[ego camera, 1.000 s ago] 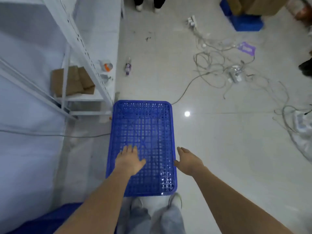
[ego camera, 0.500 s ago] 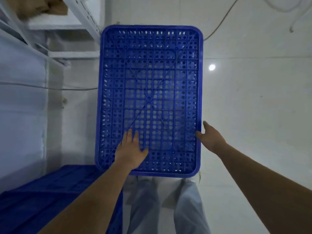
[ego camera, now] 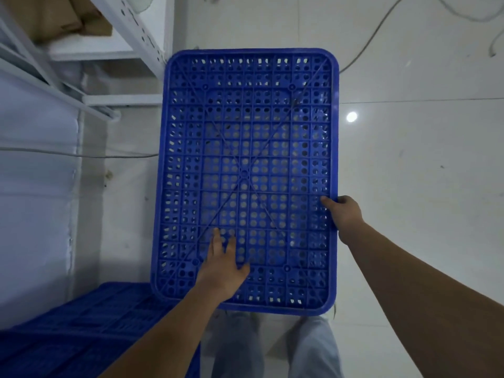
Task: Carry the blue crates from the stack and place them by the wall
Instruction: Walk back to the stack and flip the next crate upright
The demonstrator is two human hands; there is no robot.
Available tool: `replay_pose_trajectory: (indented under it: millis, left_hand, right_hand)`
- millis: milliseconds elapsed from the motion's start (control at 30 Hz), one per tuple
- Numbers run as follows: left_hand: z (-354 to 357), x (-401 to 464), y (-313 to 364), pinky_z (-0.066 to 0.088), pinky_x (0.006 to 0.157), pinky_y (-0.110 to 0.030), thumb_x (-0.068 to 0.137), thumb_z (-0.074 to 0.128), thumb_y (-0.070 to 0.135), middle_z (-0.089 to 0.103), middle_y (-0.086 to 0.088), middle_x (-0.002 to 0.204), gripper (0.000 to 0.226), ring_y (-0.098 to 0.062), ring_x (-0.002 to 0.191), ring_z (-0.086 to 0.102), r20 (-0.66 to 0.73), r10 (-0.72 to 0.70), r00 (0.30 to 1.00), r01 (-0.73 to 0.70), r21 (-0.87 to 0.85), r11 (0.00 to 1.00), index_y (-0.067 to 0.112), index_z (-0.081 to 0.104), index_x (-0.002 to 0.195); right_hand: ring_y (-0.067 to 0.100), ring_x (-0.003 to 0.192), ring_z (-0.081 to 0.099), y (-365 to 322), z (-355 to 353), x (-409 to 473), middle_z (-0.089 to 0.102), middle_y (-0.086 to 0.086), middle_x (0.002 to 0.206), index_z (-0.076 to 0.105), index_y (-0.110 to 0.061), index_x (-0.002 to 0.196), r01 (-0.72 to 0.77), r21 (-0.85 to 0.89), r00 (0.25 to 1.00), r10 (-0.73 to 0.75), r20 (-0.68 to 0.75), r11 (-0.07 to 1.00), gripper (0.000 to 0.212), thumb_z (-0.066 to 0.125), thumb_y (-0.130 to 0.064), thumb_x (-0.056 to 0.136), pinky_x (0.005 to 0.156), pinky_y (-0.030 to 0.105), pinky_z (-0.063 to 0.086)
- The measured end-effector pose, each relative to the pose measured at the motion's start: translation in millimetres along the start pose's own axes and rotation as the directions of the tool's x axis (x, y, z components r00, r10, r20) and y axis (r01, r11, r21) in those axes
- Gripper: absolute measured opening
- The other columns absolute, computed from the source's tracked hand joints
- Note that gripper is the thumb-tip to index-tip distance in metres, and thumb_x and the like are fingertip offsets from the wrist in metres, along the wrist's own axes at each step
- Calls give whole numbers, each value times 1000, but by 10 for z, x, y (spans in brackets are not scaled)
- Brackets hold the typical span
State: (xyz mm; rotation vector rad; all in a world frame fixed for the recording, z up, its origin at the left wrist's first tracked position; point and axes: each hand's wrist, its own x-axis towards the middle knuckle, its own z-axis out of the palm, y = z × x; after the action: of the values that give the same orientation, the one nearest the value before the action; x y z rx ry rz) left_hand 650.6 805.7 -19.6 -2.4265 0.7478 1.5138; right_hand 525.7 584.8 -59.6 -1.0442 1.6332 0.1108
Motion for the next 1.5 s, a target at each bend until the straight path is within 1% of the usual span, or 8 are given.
replay_pose_trajectory:
  millis: [267,467,633,833,933,1200,1367,1500]
  left_hand:
    - [-91,15,-71,47,81,-29,95,46,44,-10,1,157,62,-26,145,12,-131,-127,983,82,-303,950,22,23,147]
    - [-198,21,-176,42,88,-39,94,52,35,14,-9,148,30,-31,134,21,-214,-264,941,130,-490,862,12,43,110]
    - [-235,-57,-265,41,94,-42,93,54,35,26,-10,144,26,-29,132,29,-269,-331,904,105,-611,785,12,44,102]
    - [-229,-129,-212,39,106,-44,91,57,37,33,-10,146,53,-28,134,37,-283,-352,892,20,-753,657,2,47,129]
    - [-209,-250,-107,37,102,-35,92,56,36,38,-7,143,54,-25,130,41,-294,-333,896,-34,-793,609,4,44,134]
    - [31,-561,364,32,98,-24,92,57,33,32,-3,147,52,-19,134,35,-313,-211,926,-137,-798,586,9,41,136]
    - [66,-541,547,23,119,-34,92,54,42,12,-1,161,76,-17,146,20,-161,-43,986,-113,-833,541,14,17,152]
    - [19,-425,648,15,122,-37,93,48,49,8,2,162,80,-15,148,14,-37,54,998,-60,-844,532,18,9,154]
  right_hand:
    - [23,75,60,-72,-69,-208,61,-1,79,60,-10,89,182,-165,980,-164,117,969,13,67,-20,86,73,37,52]
    - [13,69,64,-62,-41,-618,68,2,83,65,-14,80,238,-12,959,-233,162,971,12,64,-3,85,46,11,50]
    - [36,76,66,-111,102,-934,68,15,81,63,-1,77,225,66,969,-231,92,972,6,64,1,82,75,51,59]
    - [24,64,55,-326,168,-1233,57,9,64,48,-11,57,309,107,951,-307,-33,945,30,67,1,77,65,46,57]
    - [21,56,50,-449,91,-1341,52,5,57,41,-14,54,318,146,948,-310,-75,937,38,69,1,75,55,40,54]
    - [37,68,61,-559,-501,-1664,63,26,76,44,-14,55,284,56,948,-272,-165,957,35,70,-4,76,70,62,55]
    - [30,62,54,-595,-618,-1809,65,31,81,61,6,77,350,-90,906,-361,-223,933,14,69,-6,80,64,49,55]
    - [18,44,26,-581,-428,-1656,34,6,49,33,-10,53,354,-143,892,-379,-246,924,45,65,-1,83,44,26,27]
